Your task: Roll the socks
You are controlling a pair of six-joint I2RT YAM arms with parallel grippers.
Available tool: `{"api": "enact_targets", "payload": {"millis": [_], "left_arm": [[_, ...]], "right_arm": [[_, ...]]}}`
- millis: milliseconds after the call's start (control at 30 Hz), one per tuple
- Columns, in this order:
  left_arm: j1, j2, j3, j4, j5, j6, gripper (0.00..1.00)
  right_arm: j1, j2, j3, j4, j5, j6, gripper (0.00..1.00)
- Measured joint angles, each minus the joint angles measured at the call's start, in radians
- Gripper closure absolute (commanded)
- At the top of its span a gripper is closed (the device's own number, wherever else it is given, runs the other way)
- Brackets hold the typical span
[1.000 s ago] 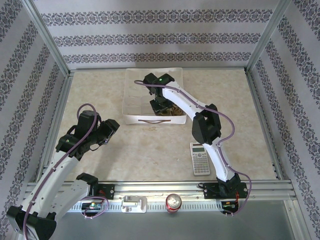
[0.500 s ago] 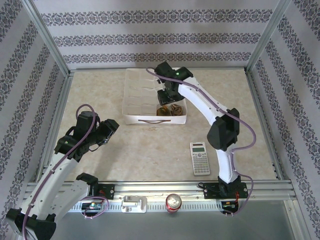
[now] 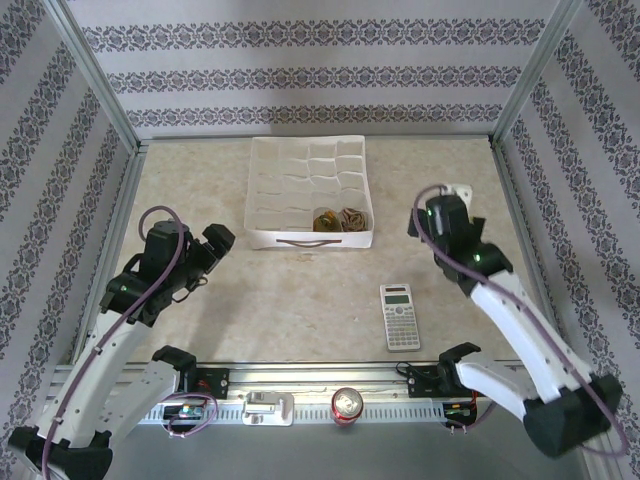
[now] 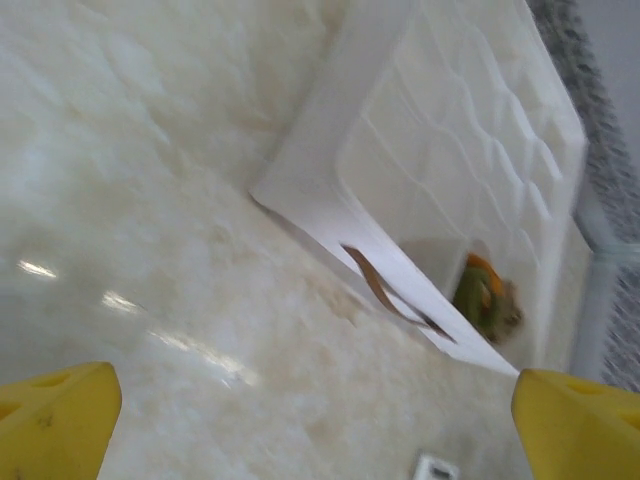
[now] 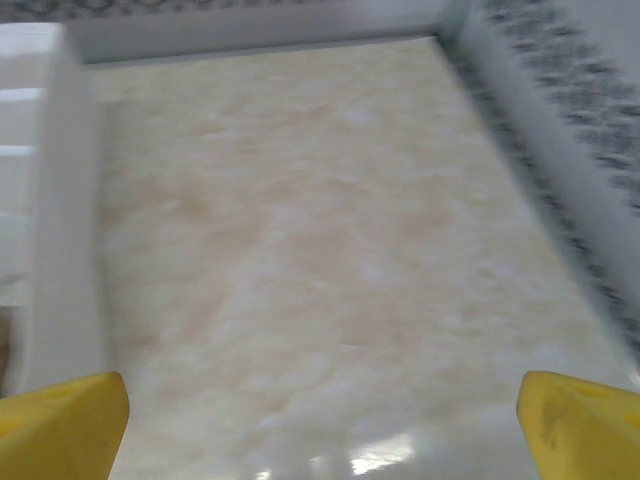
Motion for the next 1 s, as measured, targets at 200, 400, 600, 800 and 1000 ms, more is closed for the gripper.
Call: {"api": "enact_targets", "payload": {"millis": [200,400,600,800,1000], "left_arm": [[0.0,-0.004,-0.089,-0.051,-0.349,0.074,0.0],[0.001,-0.07,-0.392,0.179,-0.562,0.361,0.01],[0.096,0.125,-0.43,0.523,-0.577,0.589,0.01],[0.216,0.384,-0.433,0.911,-0.46,0.745,0.01],[0.268,0.534,-0.525,1.23,-0.369,0.803,0.01]], "right_arm": [[-0.018,-0.187,-0.505,0.362,0.068,-0.161,0.02],[-0.069,0.011,-0.642,0.7,-0.047,-0.28,0.02],[-0.151,0.396,-0.505,1.07,-0.225,-0.372,0.02],[-0.269,0.526,-0.426,1.247,-0.357,-0.373,0.02],[-0.319,0.602,-0.51,1.415,-0.387,-0.337,0.02]]}}
